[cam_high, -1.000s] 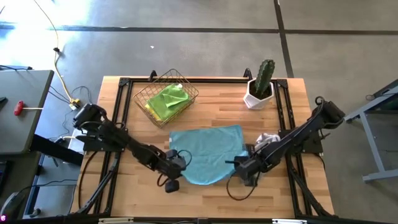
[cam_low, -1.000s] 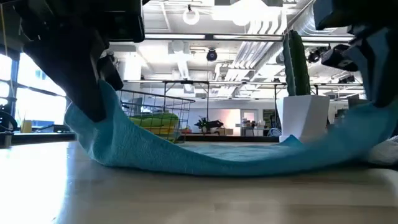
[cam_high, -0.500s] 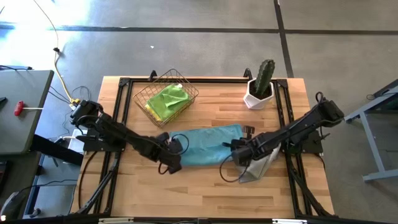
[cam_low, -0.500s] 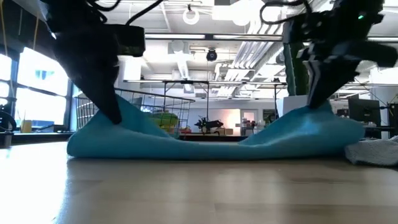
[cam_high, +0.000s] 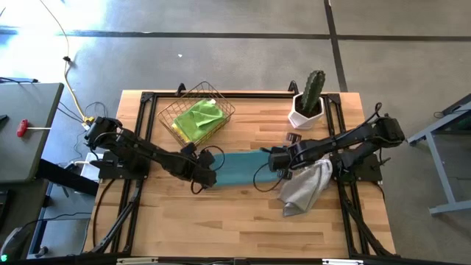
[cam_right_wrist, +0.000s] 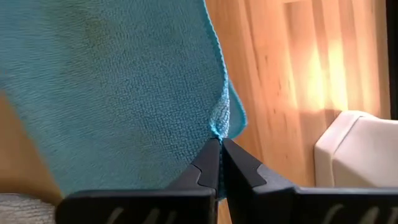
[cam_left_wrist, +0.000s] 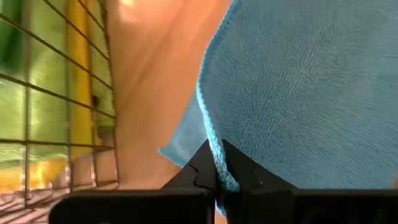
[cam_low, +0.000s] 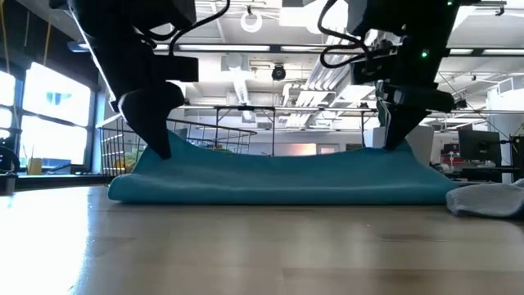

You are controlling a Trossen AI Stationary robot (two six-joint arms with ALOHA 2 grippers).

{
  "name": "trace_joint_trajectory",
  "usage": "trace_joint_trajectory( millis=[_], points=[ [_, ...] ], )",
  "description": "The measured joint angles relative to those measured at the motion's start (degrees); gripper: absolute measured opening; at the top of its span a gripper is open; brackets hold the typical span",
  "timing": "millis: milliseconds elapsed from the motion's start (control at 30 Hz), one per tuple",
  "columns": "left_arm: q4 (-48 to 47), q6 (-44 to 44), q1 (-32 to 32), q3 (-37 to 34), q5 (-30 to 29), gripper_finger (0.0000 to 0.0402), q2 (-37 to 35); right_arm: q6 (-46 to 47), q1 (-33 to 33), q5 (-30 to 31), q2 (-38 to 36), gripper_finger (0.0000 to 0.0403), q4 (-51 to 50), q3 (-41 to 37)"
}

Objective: Fold microfiber towels
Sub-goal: Fold the light blue microfiber towel

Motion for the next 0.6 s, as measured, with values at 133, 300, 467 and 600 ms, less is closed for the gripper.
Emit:
trace_joint_trajectory(
  millis=[133,300,467,600],
  points=[
    [0.20,0.92,2.14,0.00,-0.66,0.0000,0.00,-1.67,-2.60,-0.06,0.00,0.0000,1.58,0.00],
    [0.49,1.79,3.84,0.00,-0.80,0.0000,0.42,-2.91,-4.73,-0.04,0.00,0.0000,1.99,0.00],
    [0.36,3.35,4.25,0.00,-0.77,0.0000,1.70,-3.73,-4.89,-0.29,0.00,0.0000,2.22,0.00],
    [0.26,3.86,4.25,0.02,-0.77,0.0001,1.99,-4.35,-4.89,-1.72,0.00,0.0013,2.77,0.00]
  ],
)
